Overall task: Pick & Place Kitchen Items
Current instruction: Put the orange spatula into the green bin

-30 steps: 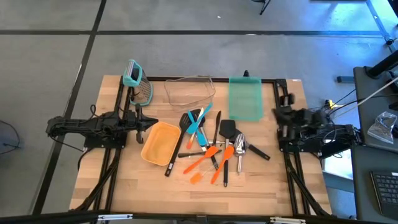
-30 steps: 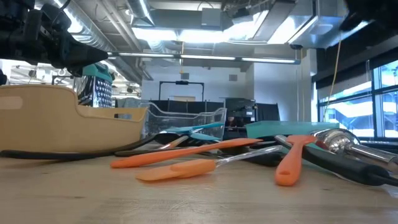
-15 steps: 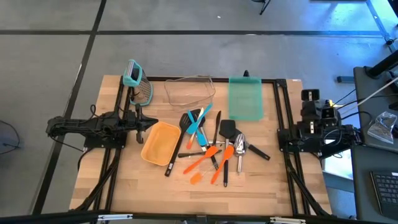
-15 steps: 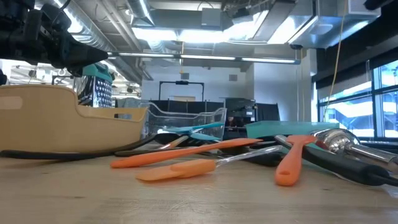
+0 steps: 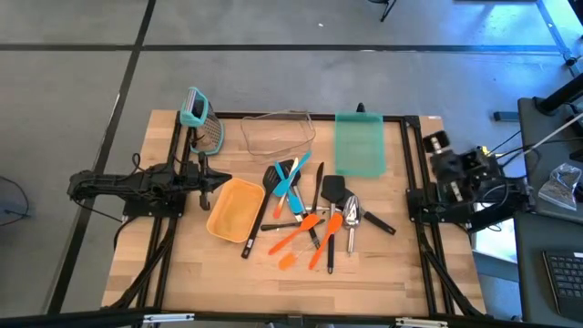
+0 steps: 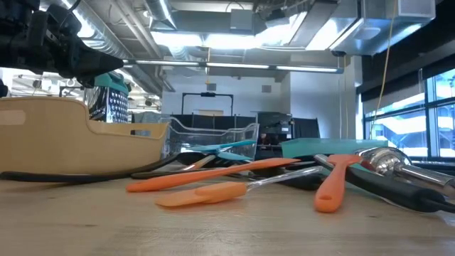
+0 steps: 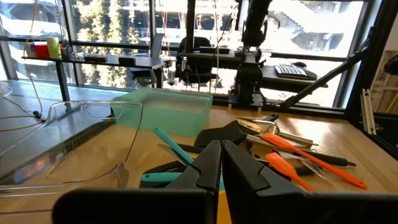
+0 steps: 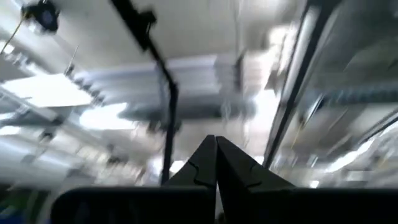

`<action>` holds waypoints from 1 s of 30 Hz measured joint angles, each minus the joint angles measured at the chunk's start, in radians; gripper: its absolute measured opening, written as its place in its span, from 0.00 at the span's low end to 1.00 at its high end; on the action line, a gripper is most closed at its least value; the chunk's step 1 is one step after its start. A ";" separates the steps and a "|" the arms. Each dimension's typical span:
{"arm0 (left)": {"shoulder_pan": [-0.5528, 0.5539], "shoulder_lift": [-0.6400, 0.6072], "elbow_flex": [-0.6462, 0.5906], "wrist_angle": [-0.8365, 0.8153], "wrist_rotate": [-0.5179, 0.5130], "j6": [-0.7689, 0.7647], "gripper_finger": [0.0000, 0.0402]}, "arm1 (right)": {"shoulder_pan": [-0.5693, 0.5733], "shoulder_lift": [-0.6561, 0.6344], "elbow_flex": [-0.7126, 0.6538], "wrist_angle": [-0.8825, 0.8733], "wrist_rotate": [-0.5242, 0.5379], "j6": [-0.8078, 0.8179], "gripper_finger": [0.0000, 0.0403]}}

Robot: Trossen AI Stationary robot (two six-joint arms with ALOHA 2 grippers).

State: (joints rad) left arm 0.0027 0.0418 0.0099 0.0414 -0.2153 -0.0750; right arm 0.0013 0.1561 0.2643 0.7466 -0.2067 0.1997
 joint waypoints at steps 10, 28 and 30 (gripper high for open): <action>0.000 0.000 0.001 -0.003 0.000 0.014 0.03 | 0.000 0.363 0.208 -0.572 -0.111 -0.023 0.02; 0.000 0.000 0.001 0.186 -0.002 0.160 0.03 | 0.000 0.663 0.209 -0.500 -0.113 0.272 0.02; -0.001 0.002 0.001 0.353 -0.002 0.074 0.03 | 0.001 0.682 0.209 -0.503 -0.134 0.304 0.02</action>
State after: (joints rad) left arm 0.0017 0.0434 0.0105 0.3947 -0.2172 -0.0012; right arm 0.0020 0.8381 0.4732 0.2436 -0.3406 0.5036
